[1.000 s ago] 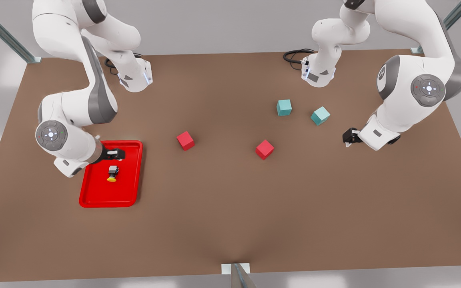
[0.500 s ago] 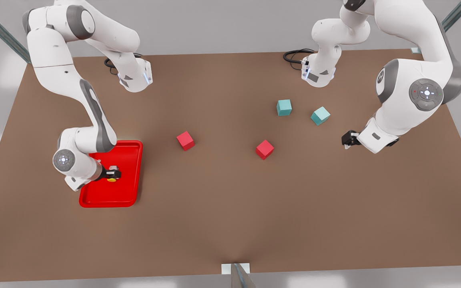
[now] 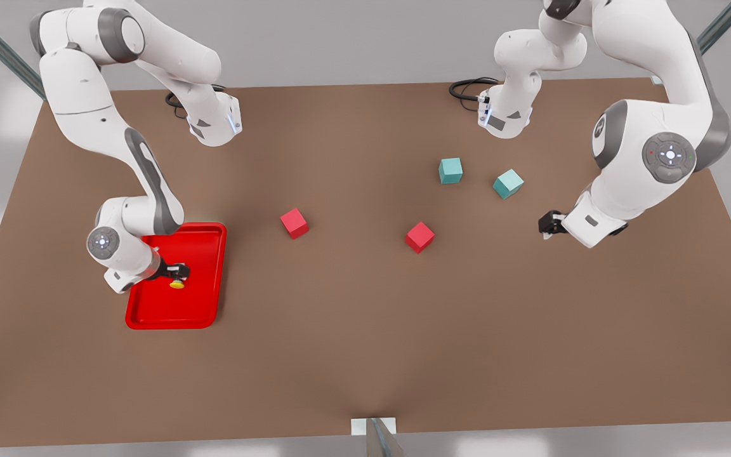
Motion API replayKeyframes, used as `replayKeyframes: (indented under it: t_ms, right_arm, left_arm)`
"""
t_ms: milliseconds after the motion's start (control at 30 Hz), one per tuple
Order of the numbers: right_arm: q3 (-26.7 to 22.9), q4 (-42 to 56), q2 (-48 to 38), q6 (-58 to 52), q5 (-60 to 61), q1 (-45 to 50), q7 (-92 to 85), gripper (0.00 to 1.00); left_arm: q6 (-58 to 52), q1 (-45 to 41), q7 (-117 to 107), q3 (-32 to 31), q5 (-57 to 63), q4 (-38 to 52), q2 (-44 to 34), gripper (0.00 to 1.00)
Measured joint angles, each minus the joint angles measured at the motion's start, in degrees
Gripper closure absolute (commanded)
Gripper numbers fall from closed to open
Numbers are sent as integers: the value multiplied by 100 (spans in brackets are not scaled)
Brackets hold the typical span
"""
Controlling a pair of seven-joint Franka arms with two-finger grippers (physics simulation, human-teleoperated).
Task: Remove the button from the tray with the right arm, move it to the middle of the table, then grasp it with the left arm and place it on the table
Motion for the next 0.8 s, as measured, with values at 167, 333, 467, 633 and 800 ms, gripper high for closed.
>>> replayKeyframes:
  t_ms: [167, 333, 467, 633, 800]
  right_arm:
    - [0, 17, 177, 141, -31, 71, -14, 0]
    - [-2, 113, 381, 203, -39, 40, -24, 0]
    - [-9, 140, 433, 222, -41, 18, -27, 3]
    - [-9, 142, 538, 209, -40, 30, -39, 21]
    - [-8, 148, 564, 199, -14, 27, -78, 57]
  left_arm:
    - [6, -3, -3, 0, 4, -21, 13, 0]
    - [8, -37, -6, 0, 6, -37, 13, 0]
    - [8, -35, -9, 0, 6, -43, 28, 0]
    - [9, -47, -12, 0, 7, -74, 31, 0]
    - [9, -71, -19, 0, 7, -87, 31, 0]
